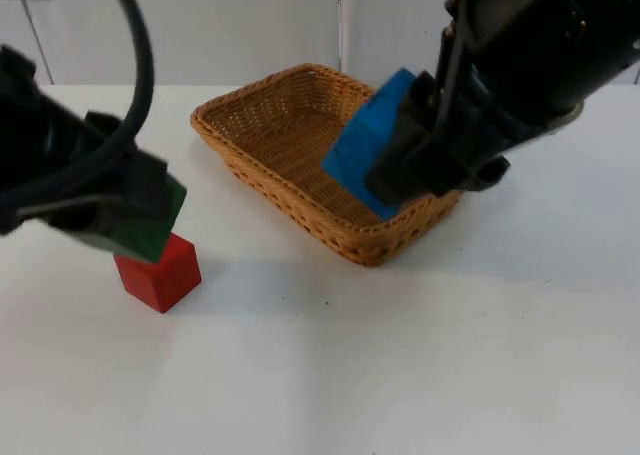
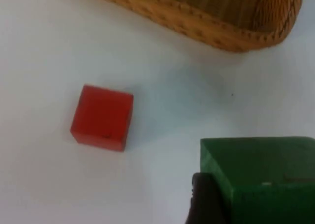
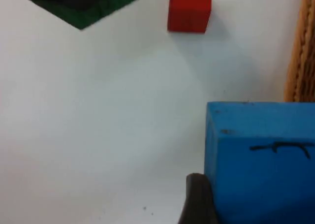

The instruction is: Pick up one cube with each hand and place exactly two cubes into the same basket, leaving the remaining cube outside.

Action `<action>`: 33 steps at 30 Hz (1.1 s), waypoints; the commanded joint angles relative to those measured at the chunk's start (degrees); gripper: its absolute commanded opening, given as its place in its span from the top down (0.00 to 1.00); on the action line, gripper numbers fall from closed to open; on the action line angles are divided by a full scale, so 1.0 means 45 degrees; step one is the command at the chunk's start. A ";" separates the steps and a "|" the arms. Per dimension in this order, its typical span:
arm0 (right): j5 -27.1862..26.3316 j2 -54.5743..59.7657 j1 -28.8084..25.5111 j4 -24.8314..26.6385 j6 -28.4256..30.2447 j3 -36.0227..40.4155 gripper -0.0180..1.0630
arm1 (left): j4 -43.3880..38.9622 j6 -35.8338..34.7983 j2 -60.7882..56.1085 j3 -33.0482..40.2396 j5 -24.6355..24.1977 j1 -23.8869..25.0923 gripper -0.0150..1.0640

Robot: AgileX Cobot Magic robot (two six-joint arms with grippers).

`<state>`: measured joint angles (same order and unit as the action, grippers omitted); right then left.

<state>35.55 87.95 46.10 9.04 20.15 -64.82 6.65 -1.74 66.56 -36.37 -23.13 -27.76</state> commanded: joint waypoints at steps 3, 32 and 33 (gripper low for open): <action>-0.0482 -0.0041 -0.0255 0.0024 -0.0088 -0.0077 0.98 | -0.0209 -0.0006 0.0525 -0.0701 0.0308 -0.0030 0.99; 0.0142 0.4216 -0.3494 0.0031 -0.0622 -0.3766 0.98 | -0.0664 0.1781 0.7216 -0.7503 0.0225 0.1661 0.99; 0.0142 0.4573 -0.3494 0.0031 -0.0572 -0.4048 0.98 | -0.0589 0.1905 0.7515 -0.7784 0.0203 0.1828 0.99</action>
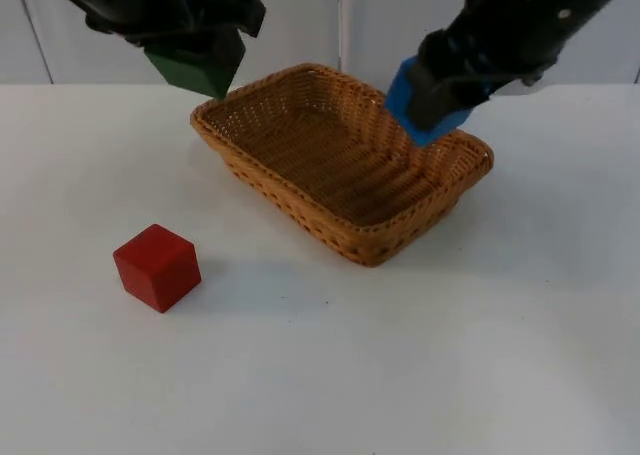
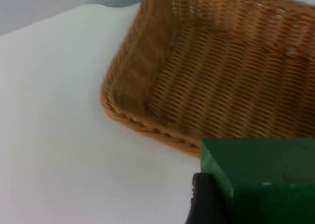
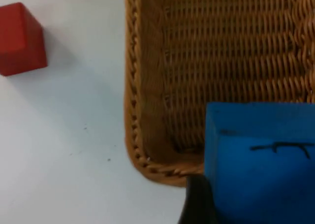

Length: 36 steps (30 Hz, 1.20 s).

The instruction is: Pick up one cube with each hand and place exactly two cubes into the same basket, leaving the remaining cube outside.

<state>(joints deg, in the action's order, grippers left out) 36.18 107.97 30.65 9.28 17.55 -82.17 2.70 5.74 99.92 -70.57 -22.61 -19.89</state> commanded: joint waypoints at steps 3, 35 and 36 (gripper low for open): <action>0.0001 0.1120 -0.0060 -0.0044 0.0239 -0.1106 0.98 | 0.0290 0.0378 0.1127 -0.1264 0.0090 0.0360 0.99; -0.2666 0.5208 -0.0060 -0.0015 0.0379 -0.3587 0.98 | 0.8427 0.8517 0.6887 -0.5995 0.0067 0.1621 0.99; -0.2754 0.5241 -0.0060 -0.0015 0.0379 -0.3587 0.98 | 0.8702 0.8630 0.7011 -0.5995 0.0067 0.1621 0.99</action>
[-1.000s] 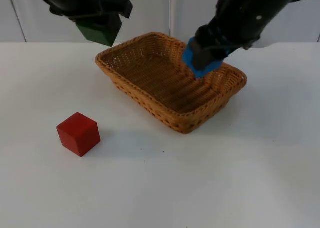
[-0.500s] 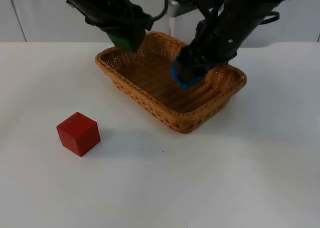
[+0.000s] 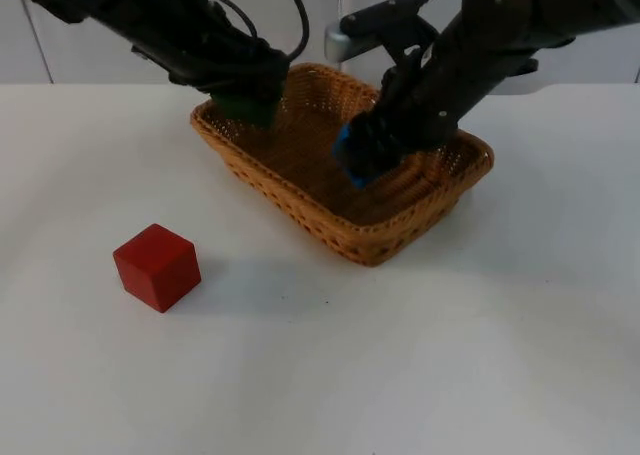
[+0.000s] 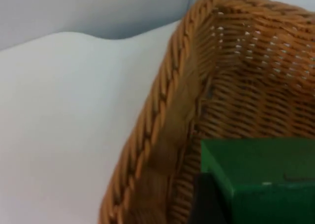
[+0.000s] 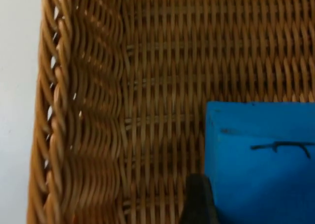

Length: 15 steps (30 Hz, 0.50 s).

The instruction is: Pick up one cube with each hand and place exactly two cubes into the same basket, leaving the remaining cube outside.

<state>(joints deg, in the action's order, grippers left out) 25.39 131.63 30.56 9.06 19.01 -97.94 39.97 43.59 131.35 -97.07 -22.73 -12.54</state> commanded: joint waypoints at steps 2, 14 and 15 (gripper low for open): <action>-0.0480 0.0010 -0.0041 0.0054 -0.0032 -0.0082 0.98 | 0.0757 0.0253 0.0220 -0.0107 0.0058 -0.0012 0.99; -0.0618 0.0010 -0.0041 0.0054 -0.0032 -0.0082 0.98 | 0.1069 0.0349 0.0647 -0.0107 -0.0333 -0.0012 0.99; -0.0590 0.0010 -0.0041 0.0054 -0.0032 -0.0082 0.98 | 0.1101 0.0349 0.0647 -0.0107 -0.0363 -0.0012 0.99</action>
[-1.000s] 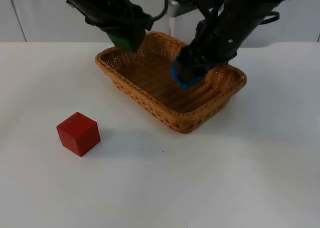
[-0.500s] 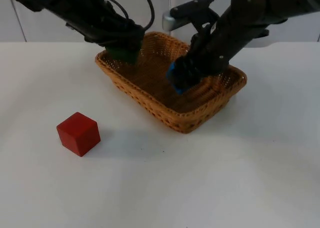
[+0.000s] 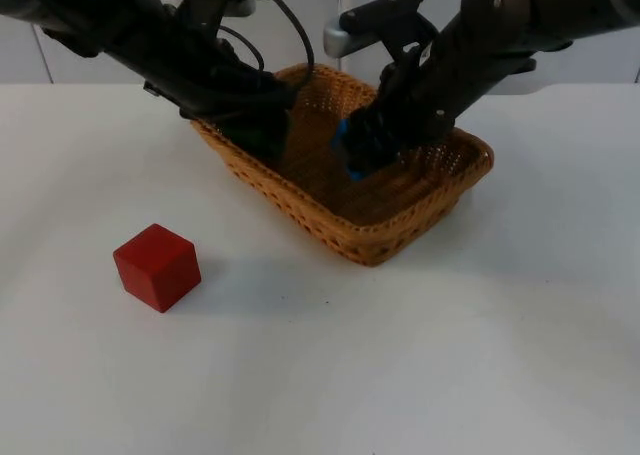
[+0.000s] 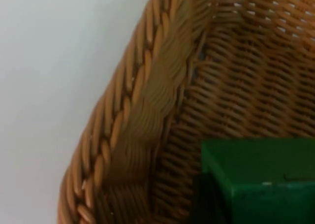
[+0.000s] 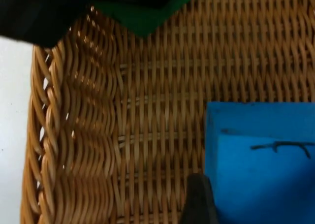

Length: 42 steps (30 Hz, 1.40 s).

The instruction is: Pick up one cube with each hand and place exactly two cubes into the same basket, leaving the remaining cube outside.

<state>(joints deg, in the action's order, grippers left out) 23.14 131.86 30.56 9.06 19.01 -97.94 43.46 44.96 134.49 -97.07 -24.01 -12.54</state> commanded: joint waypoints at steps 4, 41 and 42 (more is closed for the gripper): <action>0.0043 -0.0042 -0.0041 0.0054 -0.0032 -0.0082 0.91 | 0.0436 0.0046 -0.0049 -0.0107 -0.0161 -0.0012 0.99; 0.2560 -0.5302 -0.0041 -0.0004 0.0026 -0.0082 0.32 | -0.0687 -0.0129 -0.4876 -0.0107 -0.3038 0.0013 0.16; 0.2713 -0.5543 -0.0041 -0.0004 0.0026 -0.0082 0.32 | -0.0747 -0.0154 -0.5120 -0.0107 -0.3200 0.0013 0.16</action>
<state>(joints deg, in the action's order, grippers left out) 33.74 109.15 30.56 9.06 19.01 -97.94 40.79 44.77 113.56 -97.19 -36.72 -12.54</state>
